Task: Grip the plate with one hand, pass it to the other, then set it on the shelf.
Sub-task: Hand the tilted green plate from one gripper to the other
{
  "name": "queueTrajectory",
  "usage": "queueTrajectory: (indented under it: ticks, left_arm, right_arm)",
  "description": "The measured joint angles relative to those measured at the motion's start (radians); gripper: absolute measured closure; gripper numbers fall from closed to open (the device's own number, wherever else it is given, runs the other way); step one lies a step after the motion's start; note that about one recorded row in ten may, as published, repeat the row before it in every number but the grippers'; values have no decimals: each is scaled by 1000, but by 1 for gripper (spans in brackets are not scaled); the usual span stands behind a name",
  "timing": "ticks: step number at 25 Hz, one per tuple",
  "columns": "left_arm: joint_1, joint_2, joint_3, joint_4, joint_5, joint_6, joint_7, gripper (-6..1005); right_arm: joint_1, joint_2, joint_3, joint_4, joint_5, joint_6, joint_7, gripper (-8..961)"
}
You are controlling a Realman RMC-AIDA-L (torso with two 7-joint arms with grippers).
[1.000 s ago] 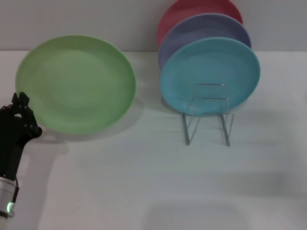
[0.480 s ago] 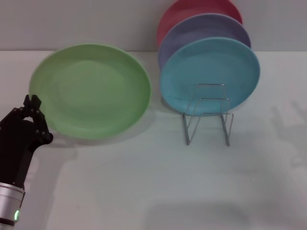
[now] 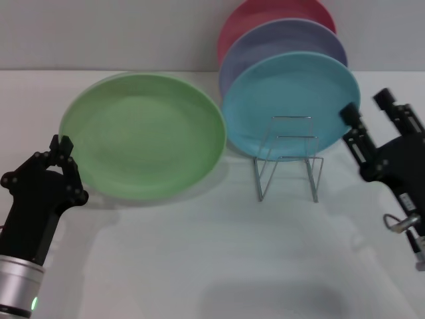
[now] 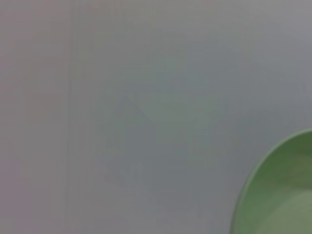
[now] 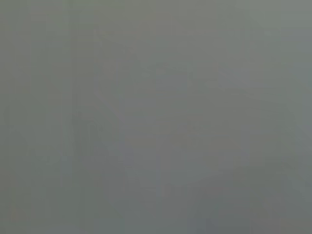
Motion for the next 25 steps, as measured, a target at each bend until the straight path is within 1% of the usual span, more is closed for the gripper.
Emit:
queueTrajectory:
  ticks: [1,3,5,8,12,13,16,17,19,20,25]
  left_arm:
    - [-4,-2,0,-3,-3,-2,18,967]
    - [-20,-5,2,-2,-5,-4,52,967]
    - [-26,-5,2,2,-5,-3,59,967]
    - [-28,-4,2,3,-5,1,60,967]
    - [-24,-2,-2,5,-6,5,66,967]
    - [-19,-2,-4,7,-7,5,79,967]
    - [-13,-4,-2,2,-19,4,98,967]
    - [-10,-4,3,-3,-30,3,108,967]
    - [5,-5,40,-31,-92,-3,161,967]
    - [5,-5,40,-31,-92,-3,161,967]
    - [19,-5,97,-65,-158,3,229,967]
  right_arm:
    - [0,0,0,0,0,0,0,353]
    - [20,1,-52,9,0,20,-5,353]
    - [25,3,-65,14,0,29,-8,353]
    - [34,4,-88,63,0,89,-10,354]
    - [33,6,-92,104,0,139,-10,354]
    - [32,6,-94,128,0,173,-10,354]
    - [33,7,-95,146,0,201,-10,354]
    - [35,7,-95,154,0,215,-8,354]
    - [50,6,-96,172,0,261,-4,354]
    - [50,6,-96,172,0,261,-4,354]
    - [77,5,-96,174,0,313,-2,354]
